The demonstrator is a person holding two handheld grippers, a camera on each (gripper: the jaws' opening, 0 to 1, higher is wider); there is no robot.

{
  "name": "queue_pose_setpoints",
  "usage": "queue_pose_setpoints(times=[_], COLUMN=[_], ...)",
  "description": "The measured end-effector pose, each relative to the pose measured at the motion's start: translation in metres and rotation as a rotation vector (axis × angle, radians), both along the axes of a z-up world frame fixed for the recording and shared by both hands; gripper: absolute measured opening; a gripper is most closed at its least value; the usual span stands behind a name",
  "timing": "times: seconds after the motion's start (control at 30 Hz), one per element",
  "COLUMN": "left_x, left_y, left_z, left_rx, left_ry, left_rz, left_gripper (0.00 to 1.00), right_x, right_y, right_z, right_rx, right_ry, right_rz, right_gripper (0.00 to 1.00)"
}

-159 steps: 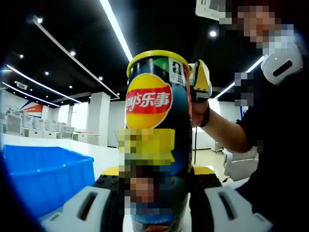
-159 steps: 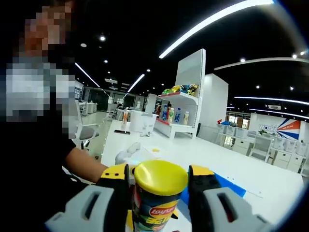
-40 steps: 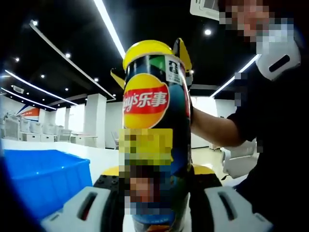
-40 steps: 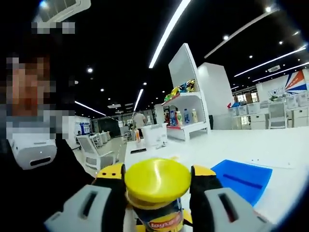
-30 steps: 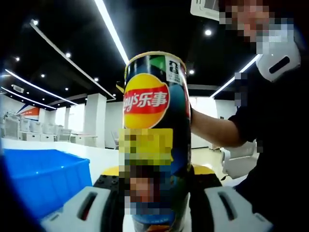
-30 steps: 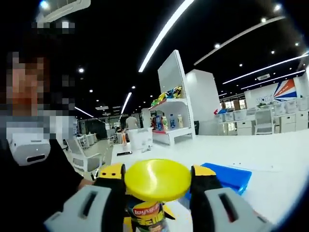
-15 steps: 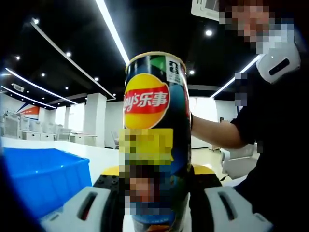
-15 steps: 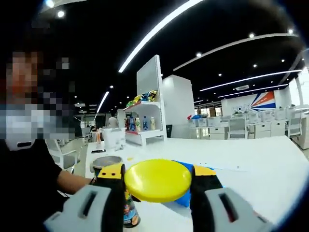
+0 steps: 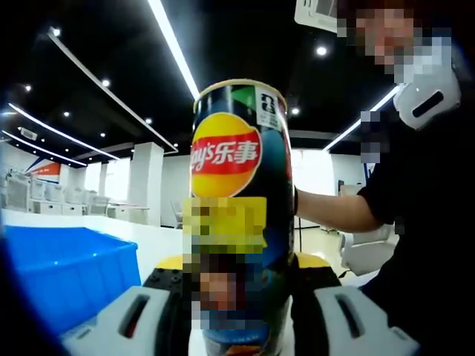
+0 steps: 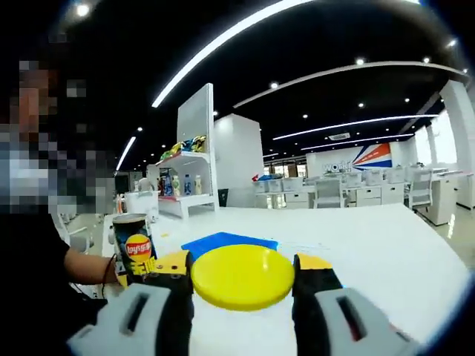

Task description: Open the lid of the chip container on the table, take out the chips, place them into the box in front of the container, and close the lid

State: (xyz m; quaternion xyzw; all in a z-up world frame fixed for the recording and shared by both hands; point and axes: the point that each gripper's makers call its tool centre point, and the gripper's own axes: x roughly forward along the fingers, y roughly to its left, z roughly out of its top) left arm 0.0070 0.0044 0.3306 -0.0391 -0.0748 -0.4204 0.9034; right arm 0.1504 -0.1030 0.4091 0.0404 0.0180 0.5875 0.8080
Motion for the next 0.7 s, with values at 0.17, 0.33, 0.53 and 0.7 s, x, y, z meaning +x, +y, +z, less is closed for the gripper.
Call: queue_pose_setpoints(times=[0.17, 0.33, 0.53, 0.7], left_x=[0.0, 0.001, 0.001, 0.001], left_y=[0.0, 0.0, 0.0, 0.0], left_z=[0.0, 0.0, 0.0, 0.0], left_rx=[-0.001, -0.002, -0.001, -0.002], left_ry=[0.0, 0.001, 0.0, 0.0], left_rz=[-0.001, -0.001, -0.001, -0.001], left_gripper=[0.51, 0.51, 0.51, 0.51], right_x=[0.008, 0.014, 0.024, 0.032], right_y=[-0.016, -0.027, -0.039, -0.047], right_z=[-0.017, -0.026, -0.036, -0.051], right_rx=[-0.013, -0.012, -0.023, -0.055], right_ry=[0.014, 0.023, 0.006, -0.011], right_rz=[-0.048, -0.082, -0.14, -0.192], right_gripper=[0.5, 0.51, 0.51, 0.51])
